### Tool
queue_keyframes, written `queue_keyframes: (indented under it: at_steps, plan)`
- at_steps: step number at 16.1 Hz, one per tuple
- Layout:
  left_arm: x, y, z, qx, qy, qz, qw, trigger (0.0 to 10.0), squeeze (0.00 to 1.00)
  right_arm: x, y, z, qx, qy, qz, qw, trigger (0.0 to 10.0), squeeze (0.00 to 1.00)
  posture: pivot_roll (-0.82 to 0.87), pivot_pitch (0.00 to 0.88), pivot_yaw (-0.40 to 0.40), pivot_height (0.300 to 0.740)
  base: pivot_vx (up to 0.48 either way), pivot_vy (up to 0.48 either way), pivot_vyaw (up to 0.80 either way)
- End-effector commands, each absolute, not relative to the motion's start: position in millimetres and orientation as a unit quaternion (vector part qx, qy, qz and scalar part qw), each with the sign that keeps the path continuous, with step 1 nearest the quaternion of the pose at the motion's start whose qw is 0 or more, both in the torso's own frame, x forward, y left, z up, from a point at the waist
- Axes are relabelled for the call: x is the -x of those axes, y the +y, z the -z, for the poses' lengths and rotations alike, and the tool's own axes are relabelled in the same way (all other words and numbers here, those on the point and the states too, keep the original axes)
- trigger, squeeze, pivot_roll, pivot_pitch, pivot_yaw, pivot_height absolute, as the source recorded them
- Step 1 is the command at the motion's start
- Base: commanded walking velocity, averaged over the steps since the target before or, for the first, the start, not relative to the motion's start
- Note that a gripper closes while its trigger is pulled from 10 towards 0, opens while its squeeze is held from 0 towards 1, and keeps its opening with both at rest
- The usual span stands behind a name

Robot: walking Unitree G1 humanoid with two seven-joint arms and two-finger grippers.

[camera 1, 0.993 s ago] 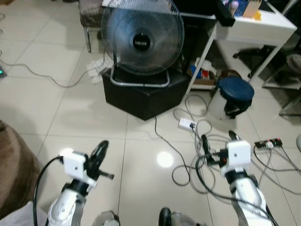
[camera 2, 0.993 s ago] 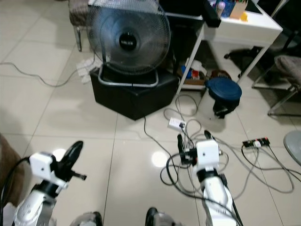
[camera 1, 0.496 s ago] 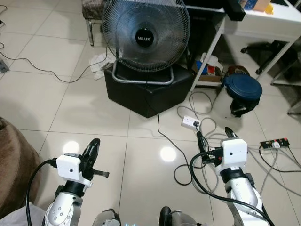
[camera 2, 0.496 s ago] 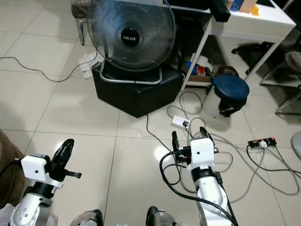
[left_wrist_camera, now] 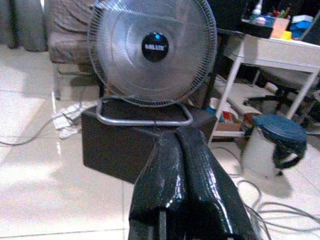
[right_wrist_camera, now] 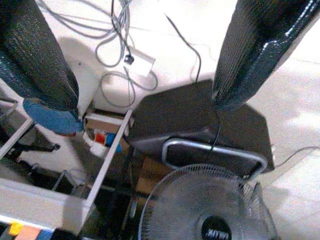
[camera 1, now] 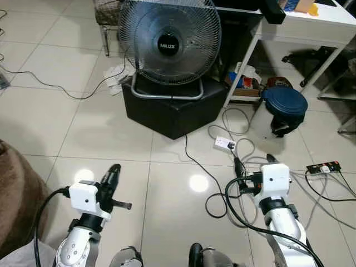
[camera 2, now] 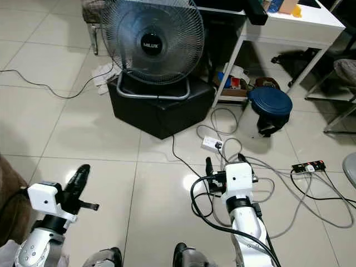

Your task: Move the pillow to the sofa from floor

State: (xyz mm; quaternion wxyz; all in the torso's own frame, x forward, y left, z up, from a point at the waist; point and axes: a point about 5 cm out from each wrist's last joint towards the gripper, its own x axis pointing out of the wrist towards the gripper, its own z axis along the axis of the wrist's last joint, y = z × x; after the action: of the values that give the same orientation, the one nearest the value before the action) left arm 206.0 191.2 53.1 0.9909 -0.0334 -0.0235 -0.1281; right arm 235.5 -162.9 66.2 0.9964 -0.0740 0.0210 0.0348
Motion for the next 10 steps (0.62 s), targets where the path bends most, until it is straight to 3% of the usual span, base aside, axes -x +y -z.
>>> queue_keyframes:
  at_steps: [1, 4, 6, 9, 10]
  plan:
    - [-201, 184, -43, 0.048, 0.032, 0.173, 0.983, 10.0, 0.0, -233, -161, -56, 0.088, 0.052, -0.049, 0.994, 10.0, 0.0, 0.09, 0.175, -0.079, 0.74, 0.0, 0.0, 0.0]
    - [-195, 182, -33, 0.089, 0.091, 0.155, 0.98, 10.0, 0.0, -232, -166, -53, 0.082, 0.06, -0.041, 0.994, 10.0, 0.0, 0.09, 0.172, -0.088, 0.74, 0.0, 0.0, 0.0]
    - [-196, 185, -38, 0.046, 0.084, 0.164, 0.982, 10.0, 0.0, -232, -167, -49, 0.084, 0.069, -0.039, 0.993, 10.0, 0.0, 0.09, 0.167, -0.089, 0.74, 0.0, 0.0, 0.0]
    - [-197, 185, -41, 0.044, 0.082, 0.169, 0.981, 10.0, 0.0, -234, -166, -48, 0.088, 0.071, -0.05, 0.992, 10.0, 0.0, 0.09, 0.159, -0.091, 0.74, 0.0, 0.0, 0.0]
    - [-198, 184, -41, 0.041, 0.083, 0.173, 0.981, 10.0, 0.0, -235, -165, -48, 0.089, 0.071, -0.055, 0.992, 10.0, 0.0, 0.09, 0.159, -0.091, 0.74, 0.0, 0.0, 0.79]
